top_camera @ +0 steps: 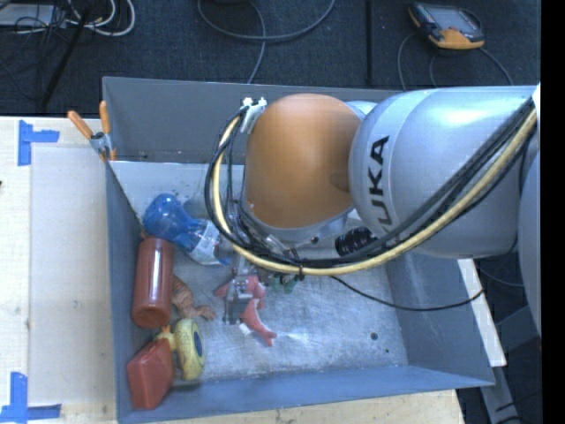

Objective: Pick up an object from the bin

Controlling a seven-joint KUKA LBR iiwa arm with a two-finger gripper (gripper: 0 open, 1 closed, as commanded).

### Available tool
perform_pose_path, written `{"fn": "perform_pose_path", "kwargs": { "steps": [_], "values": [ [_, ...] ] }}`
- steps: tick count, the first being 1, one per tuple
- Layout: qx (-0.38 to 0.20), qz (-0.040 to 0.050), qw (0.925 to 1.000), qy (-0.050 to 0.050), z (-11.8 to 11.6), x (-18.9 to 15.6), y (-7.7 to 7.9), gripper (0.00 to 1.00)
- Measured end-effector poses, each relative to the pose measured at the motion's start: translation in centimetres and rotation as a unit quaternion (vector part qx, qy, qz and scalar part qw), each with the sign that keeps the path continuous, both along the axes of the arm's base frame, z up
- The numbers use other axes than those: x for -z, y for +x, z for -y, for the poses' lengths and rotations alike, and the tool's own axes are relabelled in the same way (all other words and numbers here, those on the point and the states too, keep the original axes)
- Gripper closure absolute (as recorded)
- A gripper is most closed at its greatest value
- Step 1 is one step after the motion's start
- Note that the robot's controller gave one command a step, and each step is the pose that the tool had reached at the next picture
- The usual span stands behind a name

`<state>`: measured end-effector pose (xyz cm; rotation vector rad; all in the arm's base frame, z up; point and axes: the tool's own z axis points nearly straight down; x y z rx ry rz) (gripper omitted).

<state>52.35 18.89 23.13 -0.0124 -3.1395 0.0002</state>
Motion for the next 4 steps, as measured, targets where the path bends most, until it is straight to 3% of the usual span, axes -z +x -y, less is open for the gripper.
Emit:
{"fn": "perform_pose_path", "kwargs": {
  "steps": [1, 2, 3, 4],
  "values": [
    [0.000, 0.0000, 1.0000, 0.000, 0.0, 0.0, 0.0, 0.00],
    [0.029, 0.0025, 0.9996, 0.001, -0.9, 6.3, 0.9, 0.00],
    [0.071, -0.0026, 0.9975, -0.001, -0.9, 9.0, 1.8, 0.00],
    [0.168, 0.0021, 0.9857, 0.000, -0.9, 11.5, 2.6, 0.00]
  ]
}}
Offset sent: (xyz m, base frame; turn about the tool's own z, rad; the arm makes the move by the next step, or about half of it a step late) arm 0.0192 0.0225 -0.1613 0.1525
